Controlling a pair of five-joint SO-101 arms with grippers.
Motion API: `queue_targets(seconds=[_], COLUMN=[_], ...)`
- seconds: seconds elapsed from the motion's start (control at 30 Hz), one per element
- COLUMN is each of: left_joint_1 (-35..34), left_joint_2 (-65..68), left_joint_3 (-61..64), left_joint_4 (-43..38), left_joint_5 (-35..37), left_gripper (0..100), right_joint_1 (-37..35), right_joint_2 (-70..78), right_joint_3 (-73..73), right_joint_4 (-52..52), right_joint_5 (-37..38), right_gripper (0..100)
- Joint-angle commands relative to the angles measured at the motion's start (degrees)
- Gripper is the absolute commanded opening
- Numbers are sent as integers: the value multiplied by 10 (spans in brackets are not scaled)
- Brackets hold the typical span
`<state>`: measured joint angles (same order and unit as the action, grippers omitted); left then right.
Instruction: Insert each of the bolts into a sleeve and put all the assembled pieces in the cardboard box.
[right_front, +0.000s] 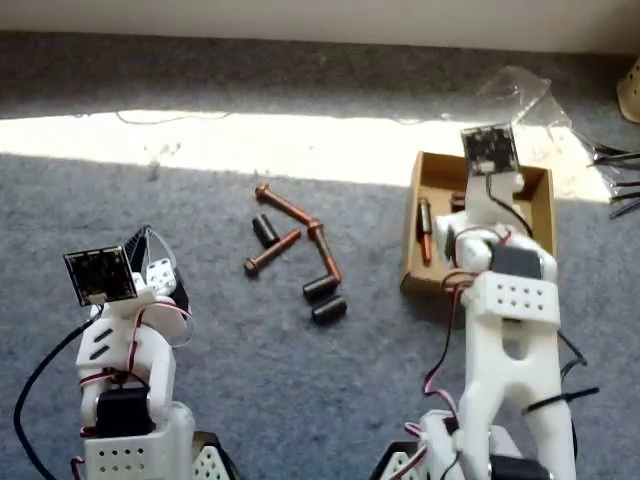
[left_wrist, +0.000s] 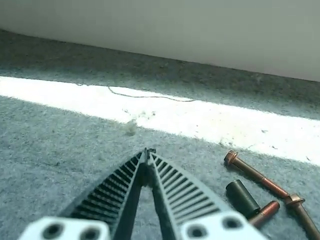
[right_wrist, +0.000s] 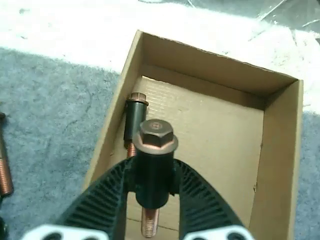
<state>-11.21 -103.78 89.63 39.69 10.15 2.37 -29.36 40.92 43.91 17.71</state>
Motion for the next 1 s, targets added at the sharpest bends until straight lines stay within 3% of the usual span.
queue_targets(seconds=[0.0,0.4,0.97], left_joint_1=[-5,-4,-4], left_joint_2=[-7,-7,-7], left_joint_3=[-4,6,7], left_joint_4=[-16,-16,-16], left_joint_5=[-4,-4,-4], left_gripper=[14,14,14], right_joint_1=[7,7,7], right_joint_2=[90,330,427], right_joint_3=[-85,-245,-297], right_joint_4=[-2,0,0], right_joint_5=[4,4,4], right_gripper=[4,4,8])
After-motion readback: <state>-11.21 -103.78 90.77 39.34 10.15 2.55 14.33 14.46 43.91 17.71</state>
